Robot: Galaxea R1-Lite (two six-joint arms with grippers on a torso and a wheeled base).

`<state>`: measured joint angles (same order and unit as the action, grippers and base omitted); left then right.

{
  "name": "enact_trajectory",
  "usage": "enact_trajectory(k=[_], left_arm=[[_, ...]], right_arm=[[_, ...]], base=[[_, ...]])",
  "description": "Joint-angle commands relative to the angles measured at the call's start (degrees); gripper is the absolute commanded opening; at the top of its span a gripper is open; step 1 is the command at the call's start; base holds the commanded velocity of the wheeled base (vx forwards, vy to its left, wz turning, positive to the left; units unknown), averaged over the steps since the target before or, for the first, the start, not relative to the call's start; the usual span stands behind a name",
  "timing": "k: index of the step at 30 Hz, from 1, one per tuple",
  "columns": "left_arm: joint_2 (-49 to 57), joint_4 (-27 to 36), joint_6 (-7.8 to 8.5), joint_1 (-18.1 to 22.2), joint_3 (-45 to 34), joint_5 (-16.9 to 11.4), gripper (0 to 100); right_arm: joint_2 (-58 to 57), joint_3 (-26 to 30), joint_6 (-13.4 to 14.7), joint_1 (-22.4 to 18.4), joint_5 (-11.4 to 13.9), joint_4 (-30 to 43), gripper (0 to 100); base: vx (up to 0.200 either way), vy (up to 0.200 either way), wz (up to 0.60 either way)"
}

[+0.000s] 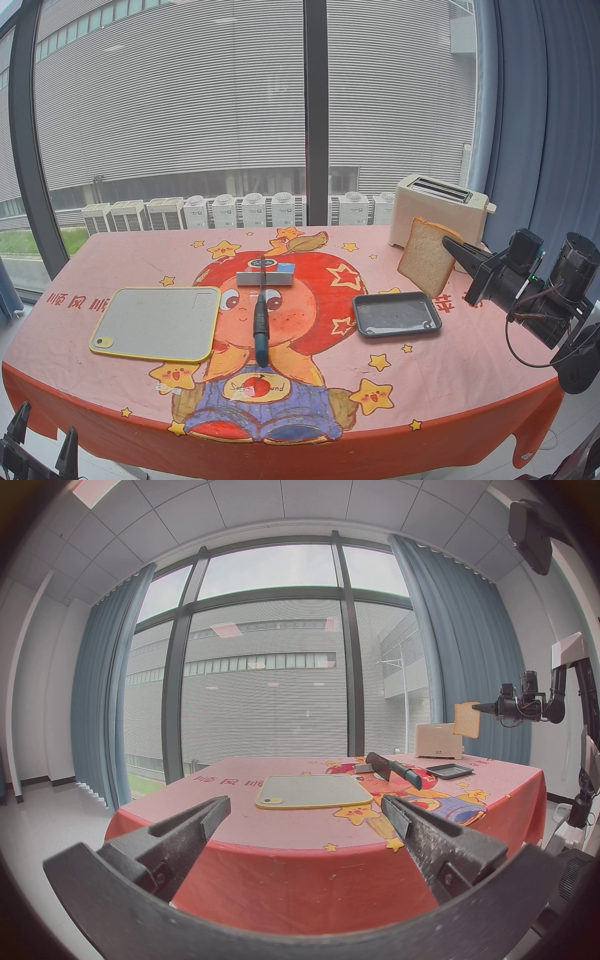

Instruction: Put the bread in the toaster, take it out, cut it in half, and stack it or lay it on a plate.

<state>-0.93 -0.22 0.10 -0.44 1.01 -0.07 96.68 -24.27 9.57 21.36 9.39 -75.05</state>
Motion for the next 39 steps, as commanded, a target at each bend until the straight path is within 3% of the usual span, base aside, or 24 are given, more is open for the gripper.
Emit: enact_trajectory(k=[1,39], left_arm=[[0.9,0.0,-0.01,0.0,-1.0,0.0,100],[0.9,0.0,0.08,0.0,-1.0,0.0,100]], right_arm=[[0.2,0.0,0.0,0.4,0.0,-0.1,0],[0.5,0.9,0.2,3.1,-0.7,0.0,0]], base=[[0.0,0.2,0.0],[0.0,0.2,0.0]])
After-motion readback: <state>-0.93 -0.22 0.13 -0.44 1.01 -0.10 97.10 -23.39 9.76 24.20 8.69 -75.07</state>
